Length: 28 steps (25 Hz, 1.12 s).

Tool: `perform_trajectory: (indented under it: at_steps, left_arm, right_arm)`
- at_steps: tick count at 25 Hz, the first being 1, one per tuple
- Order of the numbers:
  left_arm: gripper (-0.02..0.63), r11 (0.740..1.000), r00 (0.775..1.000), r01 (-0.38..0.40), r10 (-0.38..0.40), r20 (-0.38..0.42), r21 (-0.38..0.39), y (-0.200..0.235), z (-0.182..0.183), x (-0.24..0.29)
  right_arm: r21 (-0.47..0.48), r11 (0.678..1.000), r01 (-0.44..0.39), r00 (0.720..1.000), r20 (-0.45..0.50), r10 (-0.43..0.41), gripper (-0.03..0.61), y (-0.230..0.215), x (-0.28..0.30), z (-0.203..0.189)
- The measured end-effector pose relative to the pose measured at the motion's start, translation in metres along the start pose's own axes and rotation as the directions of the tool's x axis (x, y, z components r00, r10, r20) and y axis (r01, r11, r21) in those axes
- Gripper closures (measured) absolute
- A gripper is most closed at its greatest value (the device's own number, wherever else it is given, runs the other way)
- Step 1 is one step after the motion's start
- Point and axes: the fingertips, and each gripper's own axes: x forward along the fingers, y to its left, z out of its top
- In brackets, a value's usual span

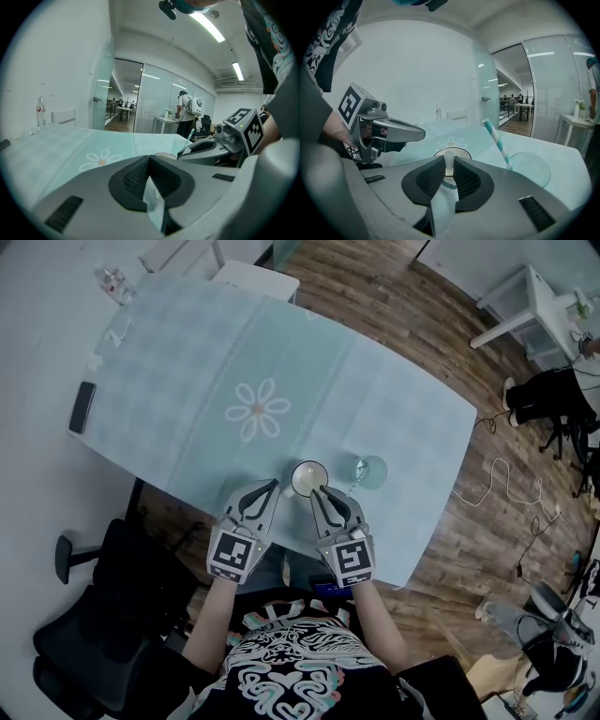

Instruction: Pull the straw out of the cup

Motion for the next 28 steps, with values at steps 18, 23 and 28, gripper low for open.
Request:
perform_trajectory:
  at_steps: [18, 23, 28]
  left_arm:
    - [0.611, 1.000, 1.000, 0.001, -0.002, 0.031, 0.024, -0.006, 0.016, -0.003]
    - [0.611, 0.999, 0.999, -0.008, 0.007, 0.040, 0.033, -0.001, 0.020, -0.010]
    - [0.611, 0.999, 0.999, -0.011, 0.008, 0.054, 0.043, 0.003, 0.027, -0.014]
  right_arm:
    - [-0.010, 1.000, -0.010, 0.999, 0.040, 0.010, 0.511, 0.002, -0.018, 0.013]
    - [-0.023, 1.000, -0.005, 0.999, 0.049, 0.006, 0.511, 0.005, -0.019, 0.021]
    - [-0.043, 0.999, 0.013, 0.998, 0.063, -0.011, 0.511, 0.005, -0.020, 0.030]
